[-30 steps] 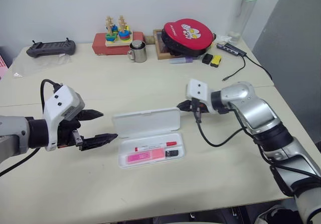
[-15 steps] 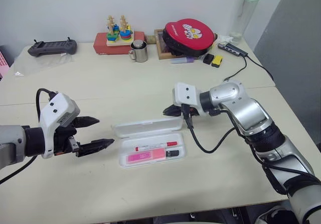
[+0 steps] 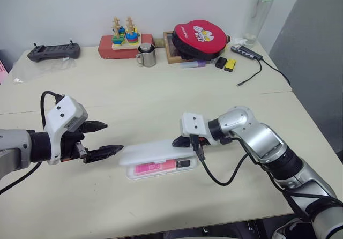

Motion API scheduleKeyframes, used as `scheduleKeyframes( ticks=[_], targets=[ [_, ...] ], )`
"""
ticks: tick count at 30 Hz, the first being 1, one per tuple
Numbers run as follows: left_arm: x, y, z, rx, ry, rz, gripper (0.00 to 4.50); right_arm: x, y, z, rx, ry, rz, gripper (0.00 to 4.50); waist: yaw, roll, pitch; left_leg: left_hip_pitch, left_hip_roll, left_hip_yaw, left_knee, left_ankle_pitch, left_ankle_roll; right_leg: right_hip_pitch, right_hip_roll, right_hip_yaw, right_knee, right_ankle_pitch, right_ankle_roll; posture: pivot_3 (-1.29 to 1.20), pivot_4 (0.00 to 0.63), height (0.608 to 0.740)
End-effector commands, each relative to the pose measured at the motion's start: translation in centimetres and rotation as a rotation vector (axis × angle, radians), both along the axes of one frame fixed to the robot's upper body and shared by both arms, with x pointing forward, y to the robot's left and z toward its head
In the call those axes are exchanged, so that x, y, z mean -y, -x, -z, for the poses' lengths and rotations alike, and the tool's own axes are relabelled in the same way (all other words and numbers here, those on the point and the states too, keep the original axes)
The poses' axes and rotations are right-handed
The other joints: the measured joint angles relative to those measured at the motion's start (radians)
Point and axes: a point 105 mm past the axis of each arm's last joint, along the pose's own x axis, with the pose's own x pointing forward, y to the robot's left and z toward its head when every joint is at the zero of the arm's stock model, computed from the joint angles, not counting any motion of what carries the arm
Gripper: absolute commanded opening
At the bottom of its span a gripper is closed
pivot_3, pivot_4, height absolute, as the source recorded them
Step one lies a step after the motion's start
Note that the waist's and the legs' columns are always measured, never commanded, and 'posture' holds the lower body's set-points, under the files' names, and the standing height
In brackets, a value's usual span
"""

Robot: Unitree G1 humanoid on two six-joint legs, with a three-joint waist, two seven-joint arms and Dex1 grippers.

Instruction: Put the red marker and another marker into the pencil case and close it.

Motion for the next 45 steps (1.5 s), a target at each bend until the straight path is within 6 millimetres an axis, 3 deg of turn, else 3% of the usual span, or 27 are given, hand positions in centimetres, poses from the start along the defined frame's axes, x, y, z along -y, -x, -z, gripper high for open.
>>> scheduleKeyframes(
  ticks=[1, 7, 13, 23, 27, 31, 34, 37, 45],
  targets=[
    [0.0, -0.3, -0.7, 0.031, -0.024, 0.008, 4.50, -1.0, 1.0, 0.5, -0.007, -0.005, -0.003, 0.06, 0.000, 0.000, 0.000, 0.000, 0.000, 0.000, 0.000, 0.000, 0.000, 0.000, 0.000, 0.000, 0.000, 0.000, 0.000, 0.00, 0.150, 0.740],
    [0.1, -0.5, -0.9, 0.024, -0.029, 0.018, 4.50, -0.6, 0.5, 4.2, -0.058, 0.062, 0.074, 0.06, 0.000, -0.001, 0.000, 0.000, 0.000, 0.000, 0.000, 0.000, 0.000, 0.000, 0.000, 0.000, 0.000, 0.000, 0.000, 0.00, 0.150, 0.740],
    [0.6, -0.2, -0.6, 0.003, -0.023, 0.037, 4.50, -0.3, 0.1, 4.6, -0.051, 0.072, 0.091, 0.06, -0.003, -0.001, -0.001, 0.003, 0.000, 0.000, 0.000, 0.000, 0.000, 0.002, 0.001, 0.000, 0.001, 0.000, 0.000, 0.00, 0.150, 0.740],
    [1.6, -0.2, 1.4, 0.059, 0.042, -0.018, 4.50, 0.4, -1.4, -3.0, -0.001, -0.107, 0.167, 0.06, 0.001, 0.001, 0.000, 0.002, 0.000, -0.001, 0.000, 0.000, 0.000, 0.002, 0.001, 0.000, 0.000, 0.001, -0.001, 0.00, 0.150, 0.740],
    [0.0, 0.5, 4.3, 0.033, -0.043, -0.114, 4.50, 2.2, -2.5, -4.0, 0.027, -0.137, 0.253, 0.06, 0.000, -0.001, -0.001, 0.001, 0.000, -0.001, 0.000, 0.000, 0.000, 0.001, 0.000, 0.000, 0.000, 0.001, -0.002, 0.00, 0.150, 0.740],
    [-0.9, 0.8, 5.0, 0.070, 0.003, -0.200, 4.50, 4.0, -4.2, -4.2, 0.084, -0.182, 0.386, 0.06, 0.004, -0.001, -0.001, -0.001, 0.000, -0.001, -0.001, 0.000, 0.000, -0.001, 0.000, 0.000, -0.002, 0.001, -0.002, 0.00, 0.150, 0.740],
    [-2.1, 0.5, 5.3, 0.171, 0.090, -0.397, 4.50, 7.6, -5.9, -3.2, 0.109, -0.259, 0.626, 0.06, 0.006, -0.001, -0.001, -0.001, 0.000, 0.000, 0.000, 0.000, 0.000, 0.000, -0.001, 0.000, -0.002, 0.001, -0.002, 0.00, 0.150, 0.740],
    [-2.7, 0.8, 5.4, 0.215, 0.141, -0.505, 4.50, 9.5, -5.9, -2.0, 0.091, -0.286, 0.741, 0.06, 0.012, -0.002, -0.001, 0.000, -0.001, 0.000, 0.000, 0.000, 0.000, 0.002, -0.002, 0.000, -0.003, 0.001, -0.001, 0.00, 0.150, 0.740],
    [-4.9, 1.9, 6.8, 0.259, 0.255, -0.785, 4.50, 11.7, -5.5, 0.1, 0.036, -0.414, 1.000, 0.06, 0.014, -0.002, -0.002, 0.001, 0.000, 0.001, 0.001, 0.000, 0.000, 0.002, 0.000, 0.002, -0.001, 0.001, -0.001, 0.00, 0.150, 0.740]
  ],
)
